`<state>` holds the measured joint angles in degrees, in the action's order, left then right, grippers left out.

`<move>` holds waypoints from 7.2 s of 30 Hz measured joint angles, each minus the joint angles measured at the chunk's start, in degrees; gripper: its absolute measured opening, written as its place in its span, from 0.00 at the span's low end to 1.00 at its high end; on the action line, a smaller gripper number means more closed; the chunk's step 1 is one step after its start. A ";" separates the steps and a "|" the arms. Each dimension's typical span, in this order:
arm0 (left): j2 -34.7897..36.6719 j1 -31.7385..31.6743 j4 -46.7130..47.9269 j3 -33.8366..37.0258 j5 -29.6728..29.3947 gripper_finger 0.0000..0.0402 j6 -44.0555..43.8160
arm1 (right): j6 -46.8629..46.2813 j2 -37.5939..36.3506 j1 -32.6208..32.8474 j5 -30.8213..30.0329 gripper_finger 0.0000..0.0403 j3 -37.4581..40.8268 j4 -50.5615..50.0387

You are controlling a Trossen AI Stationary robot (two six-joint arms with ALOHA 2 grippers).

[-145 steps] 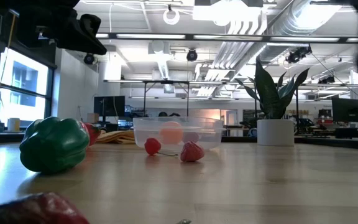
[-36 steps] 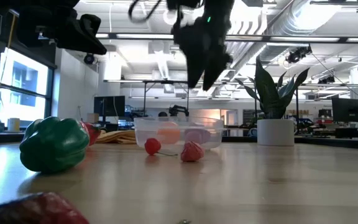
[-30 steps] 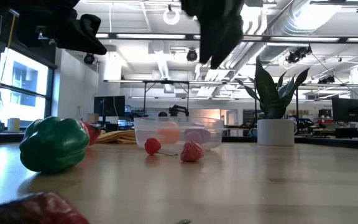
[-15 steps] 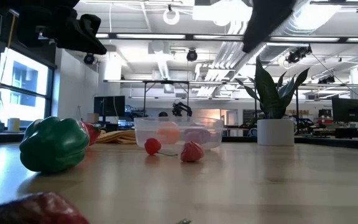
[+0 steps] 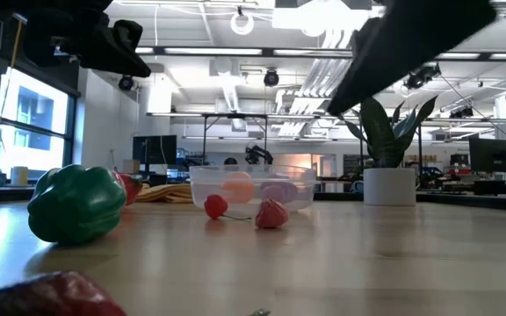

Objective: Pick and placing Produce into tupperware
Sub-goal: Put the peach into the transparent bin, then put the top cherry into the transparent bin

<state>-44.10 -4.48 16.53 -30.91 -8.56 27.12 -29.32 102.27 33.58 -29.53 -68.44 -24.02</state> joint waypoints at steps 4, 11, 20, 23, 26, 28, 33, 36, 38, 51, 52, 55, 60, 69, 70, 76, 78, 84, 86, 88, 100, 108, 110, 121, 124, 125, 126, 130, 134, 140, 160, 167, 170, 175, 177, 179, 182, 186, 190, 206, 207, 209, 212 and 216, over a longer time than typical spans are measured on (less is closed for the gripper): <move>0.00 -0.01 0.00 0.02 -0.02 0.05 -0.01 | -1.96 -3.39 -1.90 1.31 0.74 9.23 13.05; -0.02 -0.01 0.00 0.02 -0.02 0.05 -0.01 | -1.70 -4.02 -4.87 5.02 0.70 19.10 27.22; -0.01 -0.01 0.00 0.00 0.00 0.05 -0.01 | 5.54 -1.53 -8.64 8.93 0.69 24.76 41.15; -0.02 -0.01 0.00 0.02 -0.02 0.05 -0.01 | 6.43 0.64 -9.38 10.46 0.69 24.69 41.66; 0.00 0.00 0.00 0.02 0.00 0.05 -0.01 | 7.73 1.25 -9.61 11.19 0.69 24.58 43.92; 0.00 0.01 0.00 0.02 -0.01 0.05 0.01 | 8.73 1.25 -9.61 10.99 0.69 24.54 44.78; 0.00 -0.01 0.00 0.02 0.00 0.05 -0.01 | 10.14 2.69 -9.99 9.86 0.69 24.52 47.87; 0.00 0.01 0.00 0.02 -0.02 0.05 -0.01 | 10.36 4.87 -10.36 10.00 0.69 24.52 50.45; 0.00 -0.01 0.00 0.02 -0.02 0.05 0.00 | 10.36 6.35 -10.65 10.10 0.69 24.52 51.98; 0.00 -0.01 0.00 0.02 -0.02 0.05 0.01 | 11.85 9.23 -11.12 10.52 0.69 24.50 57.05; 0.00 -0.01 0.00 0.02 0.00 0.05 -0.01 | 11.87 9.23 -11.12 10.67 0.69 24.50 57.08; 0.00 -0.01 0.00 0.02 -0.01 0.05 -0.01 | 11.85 9.23 -11.12 11.17 0.69 24.50 57.10; 0.00 -0.01 0.00 0.02 -0.02 0.05 -0.01 | 12.43 9.23 -11.20 11.58 0.69 24.50 57.62; 0.00 -0.01 -0.02 0.02 0.00 0.05 0.01 | 13.15 9.95 -11.86 12.13 0.69 24.07 58.03; 0.00 0.01 0.00 0.02 -0.02 0.05 -0.01 | 13.35 10.44 -11.84 12.63 0.69 23.74 57.77; -0.02 -0.01 0.00 0.02 -0.02 0.05 -0.01 | 14.37 13.01 -12.01 13.15 0.69 21.85 57.86; 0.00 0.01 -0.02 0.02 0.00 0.05 -0.01 | 14.36 13.01 -12.09 13.19 0.68 21.85 57.91; -0.02 0.01 0.00 0.02 -0.02 0.05 -0.01 | 13.90 13.01 -12.19 13.04 0.62 21.85 57.84; -0.02 -0.01 0.00 0.02 0.00 0.05 -0.01 | 13.79 13.01 -12.19 13.05 0.60 21.85 57.82; -0.02 0.00 0.00 0.02 -0.01 0.05 -0.01 | 13.55 13.01 -12.21 12.99 0.59 21.85 57.75; -0.02 0.00 0.00 0.02 -0.02 0.05 -0.01 | 12.87 13.03 -12.25 12.80 0.49 21.87 57.70; -0.02 0.01 0.00 0.02 0.00 0.05 -0.01 | 12.87 13.06 -12.25 12.35 0.44 21.90 57.70; -0.02 -0.01 0.00 0.02 0.00 0.05 -0.01 | 12.87 13.08 -12.25 12.21 0.43 21.90 57.71; -0.02 0.00 0.00 0.02 -0.01 0.05 0.00 | 12.80 13.12 -12.23 12.46 0.37 21.90 58.50; -0.02 0.01 0.00 0.02 -0.02 0.05 0.01 | 12.75 13.12 -12.23 12.46 0.36 21.90 58.52; -0.02 -0.01 0.00 0.02 0.00 0.05 0.01 | 12.68 13.14 -12.23 12.45 0.36 21.90 58.52; -0.02 0.00 0.00 0.02 -0.01 0.05 0.00 | 12.68 13.12 -12.23 12.45 0.36 21.90 58.52; -0.02 0.01 0.00 0.02 -0.02 0.05 -0.01 | 12.70 13.12 -12.23 12.50 0.36 21.92 58.85; -0.02 -0.01 0.02 0.02 -0.01 0.05 0.01 | 12.99 11.01 -12.19 12.37 0.36 21.96 58.40; -0.02 -0.01 0.02 0.02 -0.02 0.05 -0.01 | 15.81 2.20 -12.34 9.19 0.36 21.96 53.13; -0.02 -0.01 0.02 0.02 -0.02 0.05 0.00 | 12.93 -13.78 -28.84 15.83 0.36 21.92 28.62; -0.02 -0.01 0.02 0.02 -0.02 0.05 -0.01 | 12.63 -7.61 -30.25 18.34 0.36 21.92 31.96; -0.02 0.00 0.02 0.02 -0.02 0.05 0.00 | 12.61 -6.22 -31.07 19.20 0.36 21.92 32.75; -0.02 0.01 0.02 0.02 -0.02 0.05 -0.01 | 12.66 -4.25 -31.96 19.40 0.36 21.92 32.82; -0.02 -0.01 0.00 0.02 -0.01 0.05 0.01 | 12.74 -3.93 -32.22 19.35 0.36 21.92 32.87; -0.02 0.01 0.01 0.02 -0.01 0.05 0.00 | 12.92 -3.69 -32.45 19.35 0.36 21.90 32.84; -0.02 0.01 0.02 0.02 -0.02 0.05 -0.01 | 13.86 -3.62 -32.58 19.24 0.36 21.90 32.65; -0.02 -0.01 0.02 0.02 -0.01 0.05 0.00 | 14.36 -3.62 -32.78 18.57 0.36 21.90 32.34; 0.00 -0.01 0.02 0.02 -0.01 0.05 -0.01 | 14.23 -3.62 -33.32 18.85 0.36 21.90 31.73; -0.01 0.00 0.02 0.02 0.00 0.05 0.00 | 14.73 -3.62 -33.32 18.81 0.51 21.90 31.96; -0.02 0.00 0.02 0.02 -0.02 0.05 -0.01 | 14.95 -3.62 -33.32 18.81 0.52 21.90 32.08; -0.02 0.01 0.02 0.02 0.00 0.05 -0.01 | 15.61 -3.79 -33.32 18.79 0.54 21.90 33.22; -0.02 -0.01 0.02 0.02 0.00 0.05 0.01 | 17.41 -5.73 -32.57 19.18 0.55 21.90 35.67; 0.00 0.01 0.02 0.02 0.00 0.05 -0.01 | 19.53 -10.12 -29.90 20.36 0.55 21.87 38.36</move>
<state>-44.10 -4.47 16.55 -30.89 -8.56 27.11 -9.79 92.15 3.68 -9.17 -46.57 14.34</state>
